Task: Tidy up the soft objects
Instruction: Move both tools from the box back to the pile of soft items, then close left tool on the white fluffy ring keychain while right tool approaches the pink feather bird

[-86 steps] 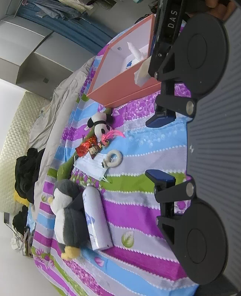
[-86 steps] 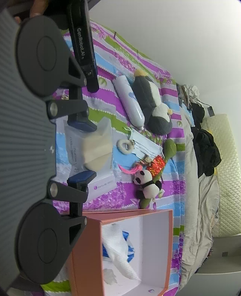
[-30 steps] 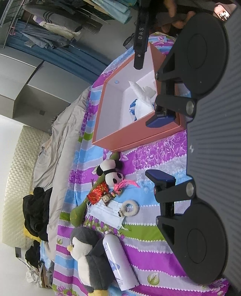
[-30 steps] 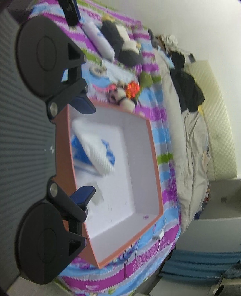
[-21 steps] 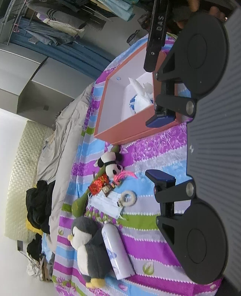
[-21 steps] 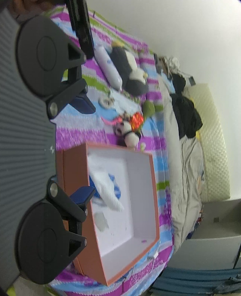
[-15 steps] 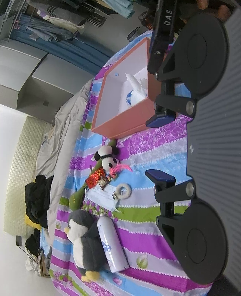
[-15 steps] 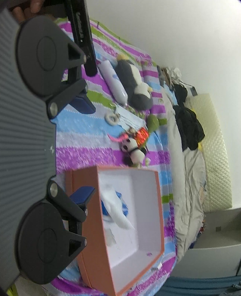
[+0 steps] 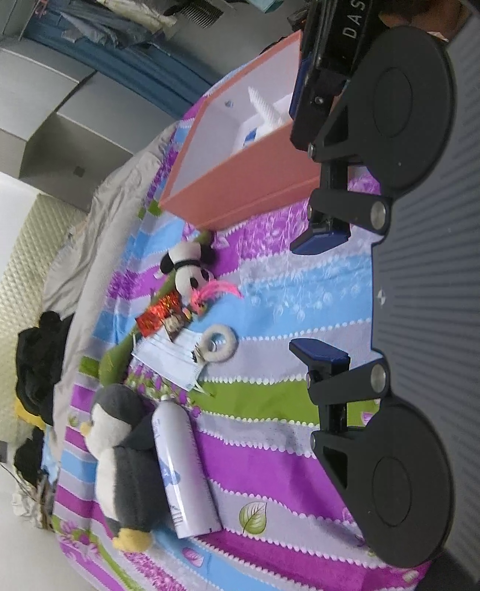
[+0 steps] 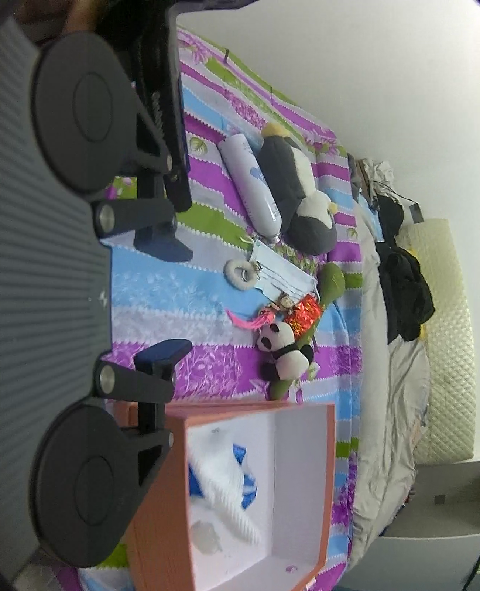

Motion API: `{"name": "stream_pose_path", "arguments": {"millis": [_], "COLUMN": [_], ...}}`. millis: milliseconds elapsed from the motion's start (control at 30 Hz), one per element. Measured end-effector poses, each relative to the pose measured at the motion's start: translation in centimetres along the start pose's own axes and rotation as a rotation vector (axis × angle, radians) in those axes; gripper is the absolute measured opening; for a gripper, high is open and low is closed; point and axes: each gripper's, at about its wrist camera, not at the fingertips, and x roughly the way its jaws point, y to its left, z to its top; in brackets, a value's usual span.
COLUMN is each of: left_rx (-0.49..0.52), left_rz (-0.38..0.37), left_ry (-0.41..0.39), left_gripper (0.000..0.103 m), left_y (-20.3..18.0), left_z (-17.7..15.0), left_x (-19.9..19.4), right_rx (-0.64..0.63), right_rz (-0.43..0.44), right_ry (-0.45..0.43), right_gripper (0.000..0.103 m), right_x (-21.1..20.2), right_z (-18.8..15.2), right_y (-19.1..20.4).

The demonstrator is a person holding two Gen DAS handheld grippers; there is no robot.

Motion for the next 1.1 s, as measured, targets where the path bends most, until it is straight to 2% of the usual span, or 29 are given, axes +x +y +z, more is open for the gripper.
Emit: {"name": "stream_pose_path", "arguments": {"millis": [67, 400, 633, 867, 1100], "left_rx": [-0.002, -0.027, -0.027, -0.042, -0.016], "left_rz": [0.002, 0.003, 0.021, 0.041, 0.072], "left_ry": [0.006, 0.014, 0.012, 0.032, 0.018], "left_gripper": [0.056, 0.056, 0.056, 0.056, 0.056], "left_y": [0.6, 3.5, 4.5, 5.2, 5.2], "left_z": [0.4, 2.5, 3.9, 4.9, 5.4], "left_x": [1.6, 9.4, 14.4, 19.1, 21.4], "right_rx": [-0.004, -0.004, 0.024, 0.048, 0.053], "right_rz": [0.006, -0.017, -0.017, -0.036, -0.021], "right_ry": [0.004, 0.029, 0.046, 0.063, 0.084], "right_gripper": [0.043, 0.042, 0.033, 0.033, 0.033], "right_x": [1.5, 9.7, 14.7, 19.6, 23.7], "right_z": [0.4, 1.5, 2.4, 3.5, 4.1], "right_y": [0.1, -0.5, -1.8, -3.4, -4.3]}}
